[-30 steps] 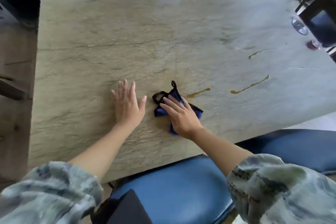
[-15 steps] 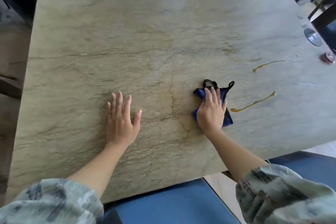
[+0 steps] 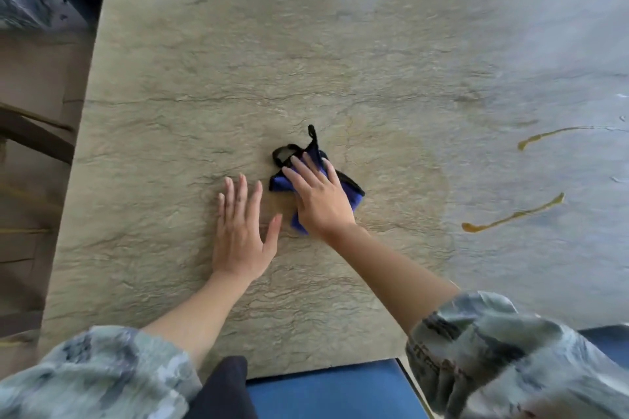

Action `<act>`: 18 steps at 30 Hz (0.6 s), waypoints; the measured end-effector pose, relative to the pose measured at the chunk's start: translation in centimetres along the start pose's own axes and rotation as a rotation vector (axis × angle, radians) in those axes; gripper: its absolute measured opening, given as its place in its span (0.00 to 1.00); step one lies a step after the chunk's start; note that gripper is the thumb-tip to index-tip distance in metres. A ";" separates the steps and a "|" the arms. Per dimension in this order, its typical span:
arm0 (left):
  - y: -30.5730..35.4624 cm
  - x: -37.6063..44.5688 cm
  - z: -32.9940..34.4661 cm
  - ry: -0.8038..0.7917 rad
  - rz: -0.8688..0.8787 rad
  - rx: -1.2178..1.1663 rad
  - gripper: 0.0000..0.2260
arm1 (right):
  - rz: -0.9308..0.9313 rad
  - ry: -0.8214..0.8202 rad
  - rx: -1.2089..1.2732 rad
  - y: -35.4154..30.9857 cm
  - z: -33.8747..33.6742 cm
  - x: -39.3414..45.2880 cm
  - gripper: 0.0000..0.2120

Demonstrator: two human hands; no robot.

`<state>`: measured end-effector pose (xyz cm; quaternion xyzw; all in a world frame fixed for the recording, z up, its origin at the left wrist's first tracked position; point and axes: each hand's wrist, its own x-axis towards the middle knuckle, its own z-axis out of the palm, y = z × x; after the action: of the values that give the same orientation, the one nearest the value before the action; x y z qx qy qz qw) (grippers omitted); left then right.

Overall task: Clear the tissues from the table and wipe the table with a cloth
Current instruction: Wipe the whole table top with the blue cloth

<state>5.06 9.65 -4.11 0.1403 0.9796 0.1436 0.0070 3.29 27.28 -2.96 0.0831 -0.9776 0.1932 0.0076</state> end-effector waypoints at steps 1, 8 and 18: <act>0.0 0.0 0.0 0.005 0.000 -0.006 0.30 | -0.032 -0.006 -0.004 0.7 -0.1 -1.6 0.26; 0.4 0.1 0.0 -0.023 -0.013 0.019 0.31 | 0.475 0.197 -0.056 11.5 -4.6 0.6 0.23; 0.2 0.2 0.0 -0.025 -0.003 0.026 0.30 | 0.314 0.100 -0.080 5.9 -2.1 13.3 0.27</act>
<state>4.94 9.88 -4.00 0.1409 0.9814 0.1289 0.0175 -10.85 31.33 -2.59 -0.0810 -0.9839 0.1568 0.0293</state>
